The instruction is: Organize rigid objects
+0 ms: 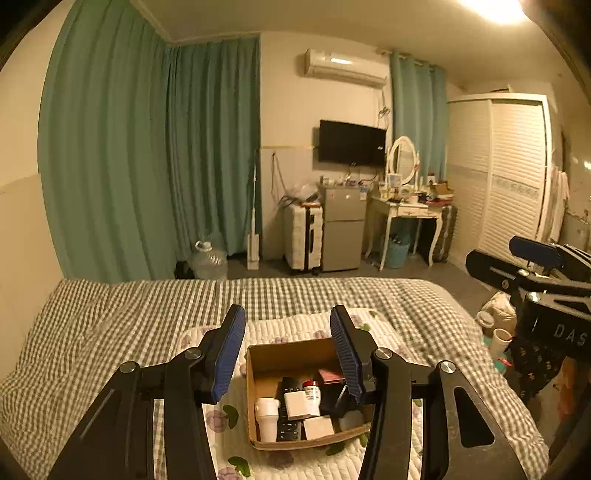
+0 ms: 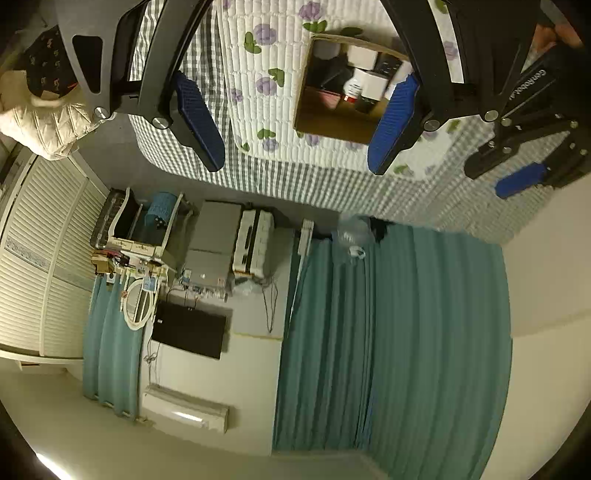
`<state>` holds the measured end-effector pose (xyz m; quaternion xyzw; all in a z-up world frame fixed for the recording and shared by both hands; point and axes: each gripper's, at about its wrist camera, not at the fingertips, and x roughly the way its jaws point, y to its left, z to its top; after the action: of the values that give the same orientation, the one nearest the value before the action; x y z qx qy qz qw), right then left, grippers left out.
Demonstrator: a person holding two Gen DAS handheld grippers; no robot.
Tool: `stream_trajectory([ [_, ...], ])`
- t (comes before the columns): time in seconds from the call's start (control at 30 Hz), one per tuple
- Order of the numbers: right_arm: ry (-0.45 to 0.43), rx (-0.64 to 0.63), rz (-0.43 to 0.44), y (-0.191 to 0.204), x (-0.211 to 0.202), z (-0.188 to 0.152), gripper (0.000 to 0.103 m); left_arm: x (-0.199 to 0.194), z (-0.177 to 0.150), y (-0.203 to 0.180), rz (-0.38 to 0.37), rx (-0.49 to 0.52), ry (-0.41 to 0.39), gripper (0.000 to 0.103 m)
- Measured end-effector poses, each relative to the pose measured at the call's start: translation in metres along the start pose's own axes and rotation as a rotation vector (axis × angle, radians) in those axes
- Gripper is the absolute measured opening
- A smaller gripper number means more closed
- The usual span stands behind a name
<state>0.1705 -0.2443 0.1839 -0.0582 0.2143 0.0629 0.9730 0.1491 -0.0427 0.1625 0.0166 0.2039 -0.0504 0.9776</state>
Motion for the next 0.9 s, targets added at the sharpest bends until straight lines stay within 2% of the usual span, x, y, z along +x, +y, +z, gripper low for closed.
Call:
stream_trajectory([
  [0.07,-0.032,0.012,-0.010,-0.001,-0.021,0.001,0.080,-0.015,-0.001,-0.001,0.009,0.004,-0.012,0.054],
  [0.13,-0.074,0.031,0.020,0.000,-0.043,-0.004,0.080,-0.027,-0.008,0.000,0.009,0.009,-0.021,0.054],
  [0.3,-0.095,0.039,0.032,0.006,-0.066,-0.038,0.084,-0.036,-0.040,0.011,0.018,-0.006,-0.029,0.056],
  [0.37,-0.082,0.042,0.021,0.010,-0.057,-0.055,0.084,-0.028,-0.054,0.011,0.052,0.003,-0.012,0.057],
  [0.47,-0.062,0.036,-0.002,0.017,-0.033,-0.084,0.084,-0.010,-0.076,0.014,0.053,-0.001,0.026,0.059],
  [0.5,-0.063,0.034,-0.006,0.020,-0.028,-0.093,0.085,-0.004,-0.087,0.017,0.065,-0.003,0.023,0.069],
  [0.53,-0.060,0.036,-0.009,0.021,-0.022,-0.101,0.090,-0.001,-0.093,0.018,0.074,-0.005,0.016,0.075],
  [0.57,-0.047,0.048,-0.004,0.021,-0.013,-0.111,0.093,0.001,-0.100,0.019,0.085,-0.007,0.005,0.089],
  [0.6,-0.035,0.068,0.008,0.021,-0.004,-0.120,0.098,0.003,-0.108,0.019,0.099,-0.010,-0.008,0.096],
  [0.63,-0.026,0.078,0.008,0.020,0.002,-0.127,0.103,0.006,-0.116,0.019,0.108,-0.010,-0.019,0.097],
  [0.8,0.011,0.091,0.015,0.021,0.026,-0.155,0.103,0.026,-0.139,0.011,0.132,0.040,0.026,0.097],
  [0.9,0.023,0.121,0.027,0.017,0.034,-0.164,0.103,0.024,-0.149,0.014,0.126,0.032,0.032,0.098],
])
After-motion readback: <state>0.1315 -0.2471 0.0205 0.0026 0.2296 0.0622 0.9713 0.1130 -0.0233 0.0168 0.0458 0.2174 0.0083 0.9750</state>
